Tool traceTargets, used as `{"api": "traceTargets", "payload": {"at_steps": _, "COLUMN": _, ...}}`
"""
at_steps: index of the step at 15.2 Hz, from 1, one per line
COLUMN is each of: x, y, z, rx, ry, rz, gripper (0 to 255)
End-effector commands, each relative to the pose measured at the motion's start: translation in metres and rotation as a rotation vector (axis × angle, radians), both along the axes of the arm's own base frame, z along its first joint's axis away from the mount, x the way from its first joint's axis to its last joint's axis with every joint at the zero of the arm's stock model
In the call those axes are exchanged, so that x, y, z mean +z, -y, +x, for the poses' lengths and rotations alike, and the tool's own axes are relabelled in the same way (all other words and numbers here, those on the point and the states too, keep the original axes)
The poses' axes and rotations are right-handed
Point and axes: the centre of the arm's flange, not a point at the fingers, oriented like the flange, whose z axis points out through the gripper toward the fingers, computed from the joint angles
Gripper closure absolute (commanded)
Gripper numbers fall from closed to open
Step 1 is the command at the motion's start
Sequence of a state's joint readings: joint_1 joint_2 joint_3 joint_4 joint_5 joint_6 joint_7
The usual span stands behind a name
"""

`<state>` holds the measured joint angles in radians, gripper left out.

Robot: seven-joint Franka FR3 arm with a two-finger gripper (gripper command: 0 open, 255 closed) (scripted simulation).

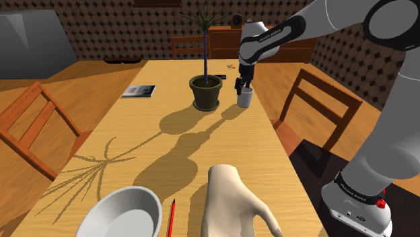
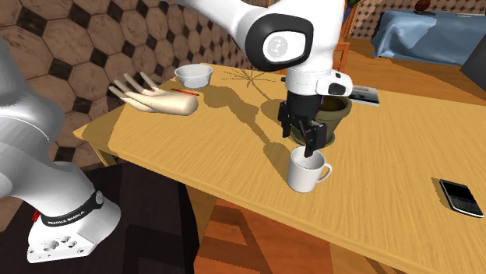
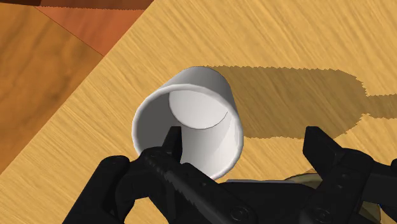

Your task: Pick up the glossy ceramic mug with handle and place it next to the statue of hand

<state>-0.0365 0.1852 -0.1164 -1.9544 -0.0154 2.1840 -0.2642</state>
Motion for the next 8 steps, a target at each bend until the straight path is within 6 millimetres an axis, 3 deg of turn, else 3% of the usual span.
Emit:
{"api": "traceTargets", "payload": {"at_steps": 1, "x": -0.011, "y": 0.001, "z": 0.003, "rx": 0.001, "ry": 0.002, "rz": -0.004, "gripper": 0}}
{"api": "traceTargets", "payload": {"at_steps": 8, "x": -0.04, "y": 0.002, "z": 0.004, "rx": 0.001, "ry": 0.002, "rz": -0.004, "gripper": 0}}
